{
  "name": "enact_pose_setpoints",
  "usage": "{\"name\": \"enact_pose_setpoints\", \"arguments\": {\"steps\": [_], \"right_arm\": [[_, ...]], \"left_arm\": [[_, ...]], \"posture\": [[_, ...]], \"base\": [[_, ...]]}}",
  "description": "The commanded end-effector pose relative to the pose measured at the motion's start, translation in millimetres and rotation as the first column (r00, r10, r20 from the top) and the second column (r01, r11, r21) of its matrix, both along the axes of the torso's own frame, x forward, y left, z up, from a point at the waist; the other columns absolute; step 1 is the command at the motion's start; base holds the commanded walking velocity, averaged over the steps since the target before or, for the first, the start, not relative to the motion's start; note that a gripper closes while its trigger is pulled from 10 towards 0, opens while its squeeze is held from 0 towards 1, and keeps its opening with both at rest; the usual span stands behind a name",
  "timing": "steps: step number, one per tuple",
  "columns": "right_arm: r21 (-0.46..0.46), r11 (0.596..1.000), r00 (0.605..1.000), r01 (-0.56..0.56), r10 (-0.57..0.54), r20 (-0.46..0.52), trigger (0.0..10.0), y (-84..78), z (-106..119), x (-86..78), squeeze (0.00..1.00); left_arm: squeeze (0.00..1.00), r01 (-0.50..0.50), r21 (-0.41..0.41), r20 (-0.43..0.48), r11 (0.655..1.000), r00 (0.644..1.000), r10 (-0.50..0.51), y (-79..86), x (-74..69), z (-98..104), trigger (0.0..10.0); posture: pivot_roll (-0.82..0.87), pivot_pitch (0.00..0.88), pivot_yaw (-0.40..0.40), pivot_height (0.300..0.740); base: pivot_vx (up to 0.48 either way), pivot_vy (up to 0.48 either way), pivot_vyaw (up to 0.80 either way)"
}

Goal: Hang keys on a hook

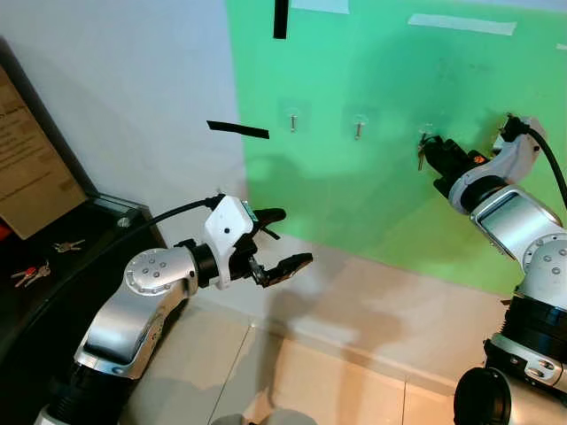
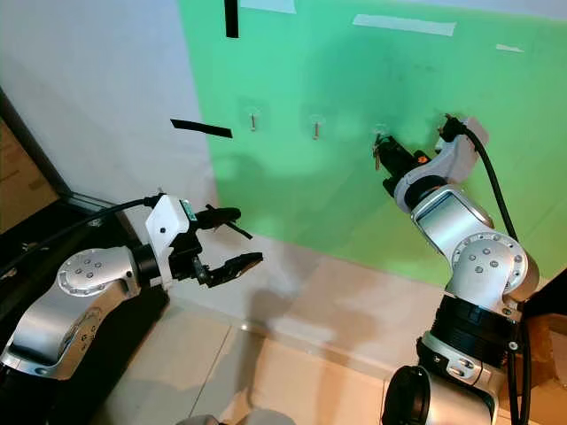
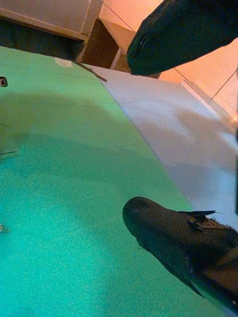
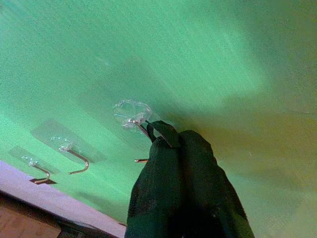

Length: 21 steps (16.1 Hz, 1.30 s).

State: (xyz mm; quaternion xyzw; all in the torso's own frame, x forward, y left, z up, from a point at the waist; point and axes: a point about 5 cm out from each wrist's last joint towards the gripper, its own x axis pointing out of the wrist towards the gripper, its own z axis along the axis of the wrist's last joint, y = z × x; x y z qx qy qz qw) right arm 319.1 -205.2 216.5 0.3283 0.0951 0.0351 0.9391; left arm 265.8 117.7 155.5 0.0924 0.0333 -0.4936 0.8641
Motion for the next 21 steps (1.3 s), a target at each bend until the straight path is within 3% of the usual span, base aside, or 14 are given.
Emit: {"name": "enact_pose_setpoints", "arguments": {"steps": [1, 7, 21], "right_arm": [[-0.006, 1.000, 1.000, -0.027, 0.027, 0.001, 10.0, 6.6, 5.5, 3.1, 0.00], [-0.051, 0.998, 0.995, -0.047, 0.043, -0.085, 10.0, 2.9, -16.2, -8.9, 0.00], [-0.044, 0.994, 0.995, -0.095, 0.096, 0.010, 10.0, 11.1, 10.4, -5.6, 0.00]], "left_arm": [[0.00, 0.010, 0.012, 0.006, 1.000, 1.000, -0.011, -0.7, -3.0, 1.4, 10.0], [0.00, 0.018, 0.008, -0.003, 1.000, 1.000, -0.018, -2.1, -5.5, 0.0, 10.0], [0.00, 0.032, 0.009, 0.001, 0.999, 0.999, -0.032, -4.6, -5.7, 0.7, 10.0]], "posture": [[-0.04, 0.000, 0.015, 0.740], [-0.05, 0.000, 0.014, 0.740], [-0.05, 0.000, 0.010, 0.740]], "base": [[0.000, 0.000, 0.00], [0.000, 0.000, 0.00], [0.000, 0.000, 0.00]]}}
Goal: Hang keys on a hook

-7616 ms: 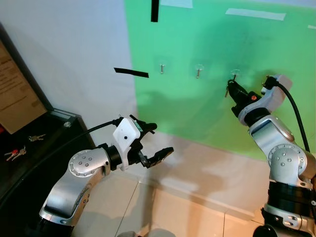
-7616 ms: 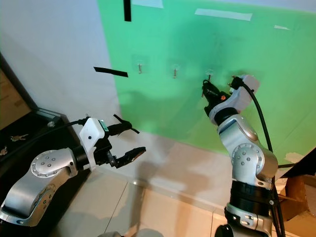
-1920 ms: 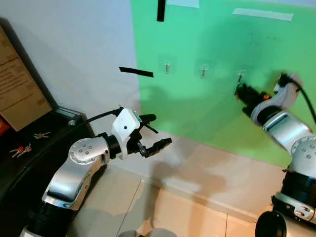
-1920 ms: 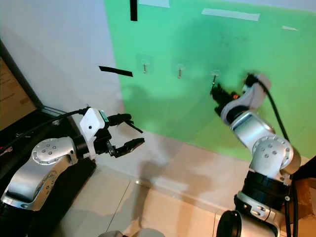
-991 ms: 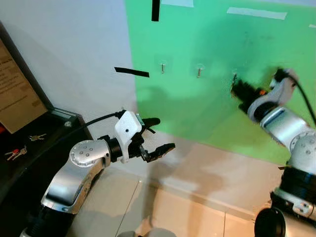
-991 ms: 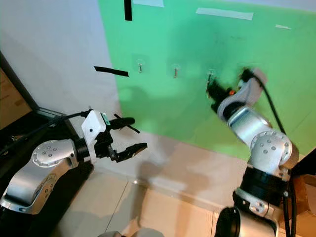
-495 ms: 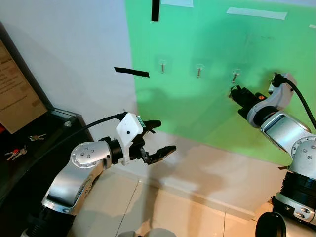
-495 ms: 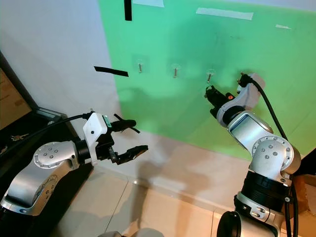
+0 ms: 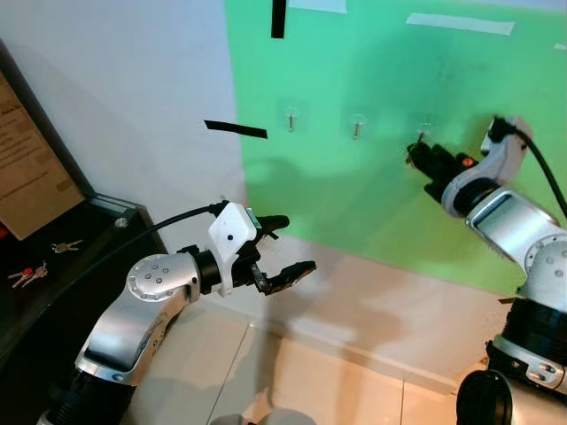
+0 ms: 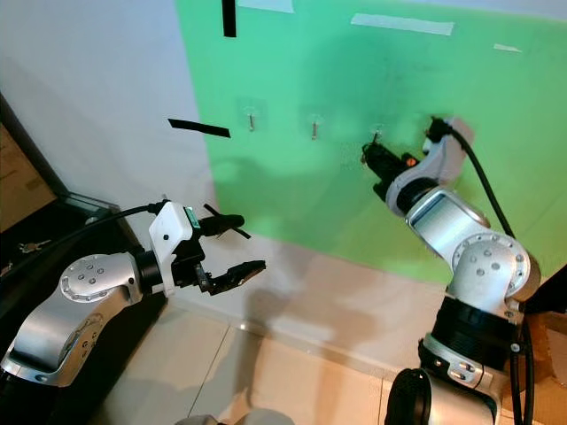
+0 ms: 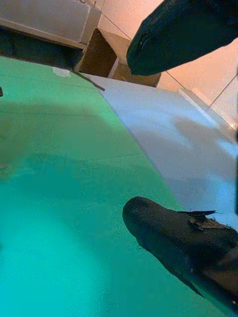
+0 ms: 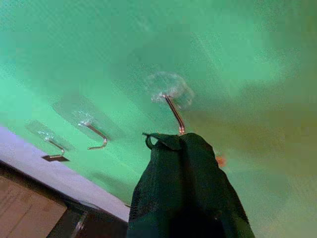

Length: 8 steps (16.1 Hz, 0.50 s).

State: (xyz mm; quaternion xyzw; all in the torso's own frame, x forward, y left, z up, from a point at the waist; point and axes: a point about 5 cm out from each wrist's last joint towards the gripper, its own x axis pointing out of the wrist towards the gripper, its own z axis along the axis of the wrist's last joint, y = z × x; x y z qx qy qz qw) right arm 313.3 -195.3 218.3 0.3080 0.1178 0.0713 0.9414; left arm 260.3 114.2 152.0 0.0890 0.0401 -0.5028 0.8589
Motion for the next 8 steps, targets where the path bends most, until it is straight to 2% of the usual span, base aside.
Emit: {"name": "enact_pose_setpoints", "arguments": {"steps": [1, 8], "right_arm": [[-0.007, 1.000, 0.999, -0.002, 0.002, 0.034, 10.0, 0.5, 10.0, 1.6, 0.00], [0.018, 0.996, 0.996, 0.082, -0.082, 0.017, 10.0, -6.5, 10.8, 12.5, 0.00]], "left_arm": [[0.00, 0.012, 0.008, 0.019, 1.000, 1.000, -0.012, -1.1, -0.2, 4.3, 10.0], [0.00, 0.012, 0.010, 0.018, 1.000, 1.000, -0.012, -1.2, 1.1, 3.8, 10.0]], "posture": [[-0.05, 0.000, 0.009, 0.740], [-0.04, 0.000, 0.009, 0.740]], "base": [[0.000, 0.000, 0.00], [0.000, 0.000, 0.00]]}}
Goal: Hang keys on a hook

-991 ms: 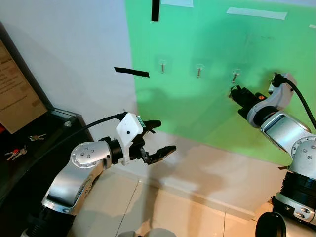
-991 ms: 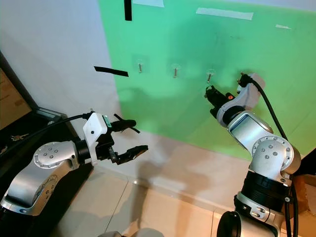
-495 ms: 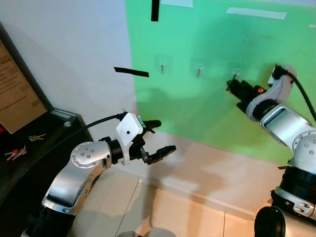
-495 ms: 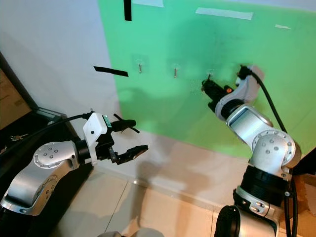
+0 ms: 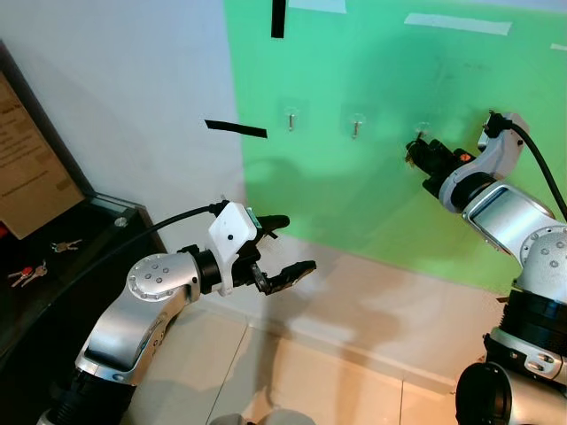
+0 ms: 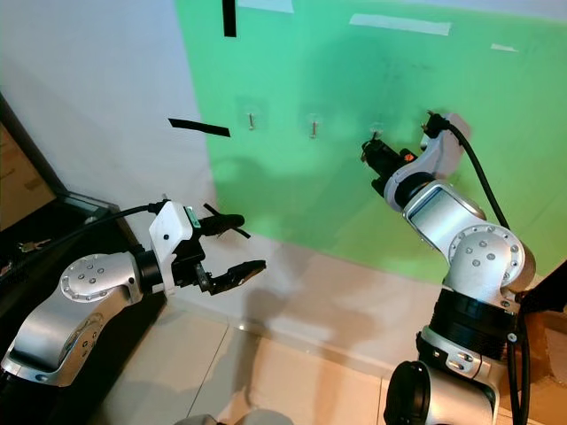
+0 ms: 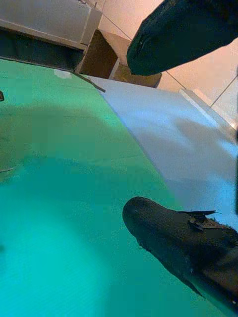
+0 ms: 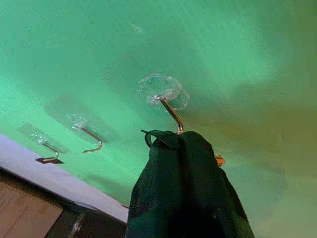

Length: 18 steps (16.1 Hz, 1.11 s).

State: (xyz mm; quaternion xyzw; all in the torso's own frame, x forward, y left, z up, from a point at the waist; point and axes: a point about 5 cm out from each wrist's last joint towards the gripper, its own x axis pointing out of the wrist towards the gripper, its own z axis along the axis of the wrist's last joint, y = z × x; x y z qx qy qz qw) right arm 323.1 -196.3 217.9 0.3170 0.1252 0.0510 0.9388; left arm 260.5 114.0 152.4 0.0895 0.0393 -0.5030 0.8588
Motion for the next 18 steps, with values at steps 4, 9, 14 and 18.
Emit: {"name": "enact_pose_setpoints", "arguments": {"steps": [4, 9, 14, 18], "right_arm": [[0.020, 0.993, 0.994, 0.112, -0.112, -0.006, 10.0, -10.8, 2.8, 10.4, 0.00], [0.009, 0.991, 0.989, 0.131, -0.130, -0.070, 10.0, -10.3, -15.0, 17.8, 0.00], [-0.039, 0.997, 0.991, 0.063, -0.067, -0.113, 10.0, -3.6, -32.8, 17.2, 0.00], [-0.072, 0.997, 0.992, 0.010, -0.019, -0.124, 10.0, 0.1, -38.7, 14.9, 0.00]], "left_arm": [[0.00, 0.010, 0.011, 0.014, 1.000, 1.000, -0.010, -0.9, 0.7, 2.6, 10.0], [0.00, 0.010, 0.012, 0.012, 1.000, 1.000, -0.010, -1.5, 0.3, 1.9, 10.0], [0.00, 0.012, 0.015, 0.009, 1.000, 1.000, -0.012, -1.9, 0.0, 1.0, 10.0], [0.00, 0.017, 0.020, 0.008, 1.000, 1.000, -0.017, -2.4, 0.2, 1.0, 10.0]], "posture": [[-0.04, 0.000, 0.006, 0.740], [-0.04, 0.000, 0.002, 0.740], [-0.04, 0.000, 0.003, 0.740], [-0.04, 0.000, 0.005, 0.740]], "base": [[0.000, 0.000, 0.00], [0.000, 0.000, 0.00], [0.000, 0.000, 0.00], [0.000, 0.000, 0.00]]}}
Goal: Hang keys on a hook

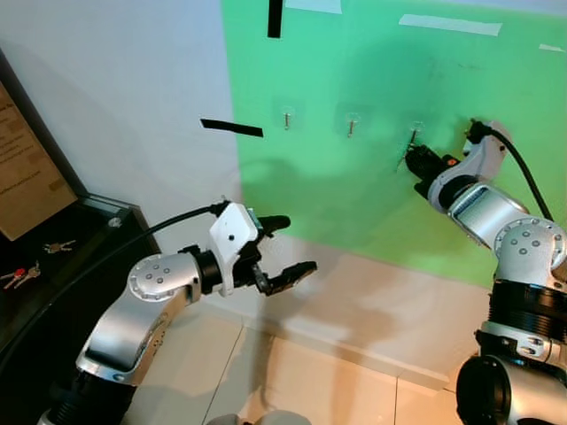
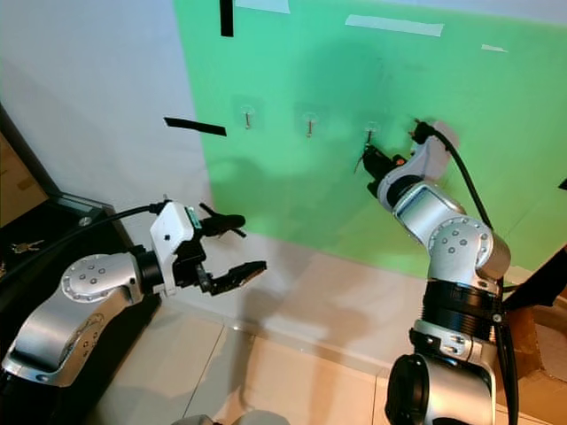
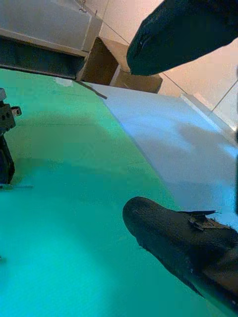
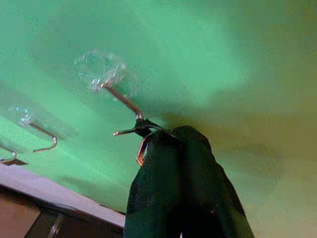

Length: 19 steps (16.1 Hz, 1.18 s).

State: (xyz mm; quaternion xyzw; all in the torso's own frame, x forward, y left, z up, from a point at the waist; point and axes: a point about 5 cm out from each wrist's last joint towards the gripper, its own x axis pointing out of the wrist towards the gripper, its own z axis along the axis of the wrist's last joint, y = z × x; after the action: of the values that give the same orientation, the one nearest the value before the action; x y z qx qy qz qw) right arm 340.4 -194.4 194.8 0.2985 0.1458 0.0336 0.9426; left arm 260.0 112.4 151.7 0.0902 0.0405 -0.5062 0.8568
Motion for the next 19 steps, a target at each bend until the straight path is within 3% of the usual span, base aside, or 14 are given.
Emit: {"name": "enact_pose_setpoints", "arguments": {"steps": [1, 4, 6, 7, 11, 15, 19], "right_arm": [[-0.029, 1.000, 0.997, -0.003, 0.001, -0.079, 10.0, -1.7, -16.3, -2.7, 0.00], [-0.081, 0.996, 0.998, -0.032, 0.027, -0.060, 10.0, -1.0, -18.7, -3.1, 0.00], [-0.103, 0.994, 0.999, -0.047, 0.044, -0.031, 10.0, -0.6, -16.3, -3.1, 1.00], [-0.131, 0.990, 0.998, -0.057, 0.057, -0.004, 10.0, -0.4, -13.6, -4.1, 1.00], [-0.104, 0.990, 0.990, -0.090, 0.101, 0.103, 10.0, 0.8, -2.9, -13.4, 1.00], [-0.178, 0.980, 0.973, -0.088, 0.123, 0.193, 10.0, 6.2, 5.5, -20.5, 1.00], [-0.237, 0.971, 0.984, -0.009, 0.051, 0.173, 10.0, -1.0, -0.5, -20.9, 1.00]], "left_arm": [[0.00, 0.010, 0.017, 0.011, 1.000, 1.000, -0.010, -1.0, 0.8, 1.7, 10.0], [0.00, 0.011, 0.016, 0.015, 1.000, 1.000, -0.011, -2.0, 1.3, 2.0, 10.0], [0.00, 0.007, 0.013, 0.018, 1.000, 1.000, -0.007, -2.2, 1.9, 2.6, 10.0], [0.00, 0.004, 0.010, 0.020, 1.000, 1.000, -0.005, -2.1, 2.1, 3.2, 10.0], [0.00, -0.011, -0.001, 0.022, 1.000, 1.000, 0.011, -0.2, 3.2, 4.2, 10.0], [0.00, -0.015, -0.002, 0.024, 1.000, 1.000, 0.015, 0.8, 6.1, 4.9, 10.0], [0.00, -0.016, 0.004, 0.022, 1.000, 1.000, 0.016, 0.9, 7.4, 4.3, 10.0]], "posture": [[-0.04, 0.000, 0.006, 0.740], [-0.04, 0.000, 0.004, 0.740], [-0.04, 0.000, 0.003, 0.740], [-0.04, 0.000, 0.003, 0.740], [-0.04, 0.000, 0.010, 0.740], [-0.05, 0.000, 0.024, 0.740], [-0.05, 0.000, 0.029, 0.740]], "base": [[0.000, 0.000, 0.00], [0.000, 0.000, 0.00], [0.000, 0.000, 0.00], [0.000, 0.000, 0.00], [0.000, 0.000, 0.00], [0.000, 0.000, 0.00], [0.000, 0.000, 0.00]]}}
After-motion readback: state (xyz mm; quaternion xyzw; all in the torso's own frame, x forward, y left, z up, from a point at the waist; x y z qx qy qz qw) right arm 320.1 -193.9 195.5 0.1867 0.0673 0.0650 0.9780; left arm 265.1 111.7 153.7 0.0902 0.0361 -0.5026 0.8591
